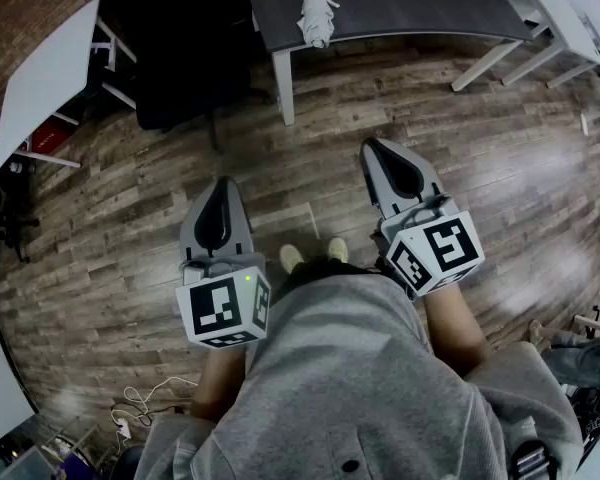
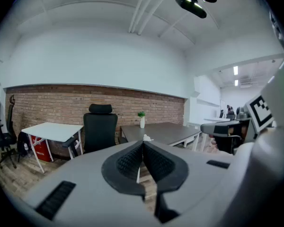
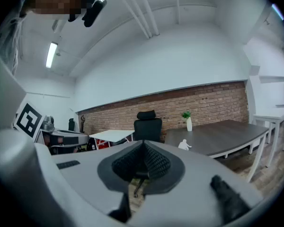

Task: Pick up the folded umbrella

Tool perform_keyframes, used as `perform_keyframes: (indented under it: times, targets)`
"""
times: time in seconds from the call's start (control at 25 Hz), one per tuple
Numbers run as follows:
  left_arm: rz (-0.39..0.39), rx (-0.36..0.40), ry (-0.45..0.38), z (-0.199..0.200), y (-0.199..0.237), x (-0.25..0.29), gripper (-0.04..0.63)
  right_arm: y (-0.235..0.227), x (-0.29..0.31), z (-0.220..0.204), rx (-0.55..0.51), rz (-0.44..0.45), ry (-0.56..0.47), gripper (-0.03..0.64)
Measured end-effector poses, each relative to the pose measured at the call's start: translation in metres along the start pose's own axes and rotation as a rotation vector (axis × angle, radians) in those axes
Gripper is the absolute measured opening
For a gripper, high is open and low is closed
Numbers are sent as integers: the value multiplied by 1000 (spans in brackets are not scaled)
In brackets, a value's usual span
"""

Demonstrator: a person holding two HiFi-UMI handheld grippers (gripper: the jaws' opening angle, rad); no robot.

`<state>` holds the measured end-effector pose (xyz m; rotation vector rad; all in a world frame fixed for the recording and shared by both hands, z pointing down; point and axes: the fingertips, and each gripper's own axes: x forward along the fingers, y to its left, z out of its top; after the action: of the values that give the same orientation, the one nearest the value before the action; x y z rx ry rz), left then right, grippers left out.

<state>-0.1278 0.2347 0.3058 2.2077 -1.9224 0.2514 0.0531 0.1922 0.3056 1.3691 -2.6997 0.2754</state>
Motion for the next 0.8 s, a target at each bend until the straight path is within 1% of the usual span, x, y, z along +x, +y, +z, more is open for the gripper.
perform_keyframes:
  times: [0.24,0.6,0.8]
  targets:
    - [-20,-24,6,-3,10,-4,12,13,5,-2,5,-5,7,25]
    - [-45,-15,-4,-3,29,-15,12,28,13,-4,121,-33,-18,25]
    - [-56,-15,-5,-6,39,-18,12,40,18,-5,126,-38,-19,25]
